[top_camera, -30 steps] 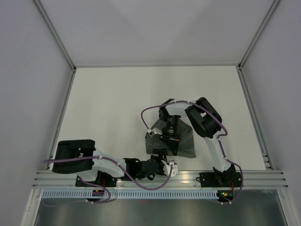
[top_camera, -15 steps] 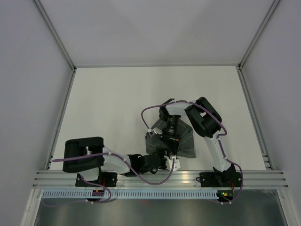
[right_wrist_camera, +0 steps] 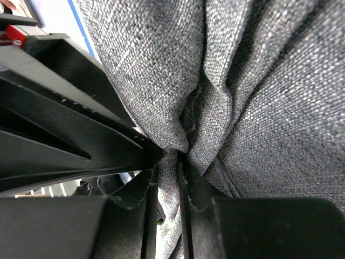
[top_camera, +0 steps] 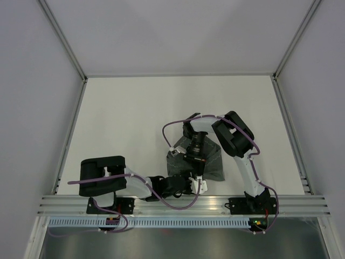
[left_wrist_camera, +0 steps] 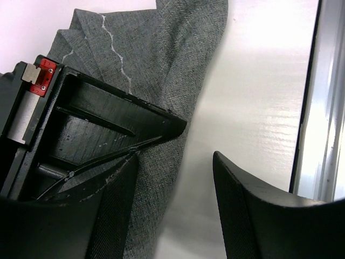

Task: Fold the napkin, place the utensils inside, and roll it up
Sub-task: Roll the napkin at the center of the board.

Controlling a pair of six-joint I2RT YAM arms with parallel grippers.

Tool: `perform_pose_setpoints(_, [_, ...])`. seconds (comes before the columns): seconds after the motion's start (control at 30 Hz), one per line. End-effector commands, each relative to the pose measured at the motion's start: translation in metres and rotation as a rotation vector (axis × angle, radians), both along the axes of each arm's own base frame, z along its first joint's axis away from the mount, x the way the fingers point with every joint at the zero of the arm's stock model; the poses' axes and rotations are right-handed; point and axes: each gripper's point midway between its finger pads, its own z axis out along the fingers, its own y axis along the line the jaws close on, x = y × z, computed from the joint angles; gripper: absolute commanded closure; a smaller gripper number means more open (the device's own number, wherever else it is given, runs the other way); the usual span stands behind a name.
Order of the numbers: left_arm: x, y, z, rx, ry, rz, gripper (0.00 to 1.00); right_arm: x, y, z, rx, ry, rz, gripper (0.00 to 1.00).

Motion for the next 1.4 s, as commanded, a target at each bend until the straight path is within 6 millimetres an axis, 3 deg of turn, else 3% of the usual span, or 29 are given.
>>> perform_pose_setpoints(0.0, [0.007,-0.017,0.016,-0.121,0.041,0.048,0.36,0.041,-0.007,-0.076,0.018,-0.248,0.128,0.99])
perform_pose_setpoints(0.23, [0.018,-0.010,0.004,-0.125,0.056,0.114,0.36,0.040,-0.007,-0.077,0.015,-0.246,0.120,1.00])
perform_pose_setpoints(0.67, [0.016,-0.004,-0.020,-0.047,0.155,0.128,0.52,0.039,-0.005,-0.076,0.019,-0.240,0.114,1.00])
perform_pose_setpoints(0.87, [0.008,-0.010,-0.030,-0.012,0.221,0.105,0.72,0.041,-0.001,-0.069,0.039,-0.248,0.102,0.99])
perform_pose_setpoints(1.03, [0.006,-0.006,-0.033,-0.005,0.306,0.095,0.95,0.043,0.004,-0.059,0.068,-0.259,0.081,0.99])
perform_pose_setpoints(1.2, [0.002,0.001,-0.034,-0.048,0.345,0.094,0.98,0.047,0.014,-0.047,0.119,-0.255,0.035,0.87])
perform_pose_setpoints(1.37, [0.002,0.004,-0.033,-0.119,0.367,0.115,0.98,0.061,0.021,-0.020,0.196,-0.244,-0.045,0.74])
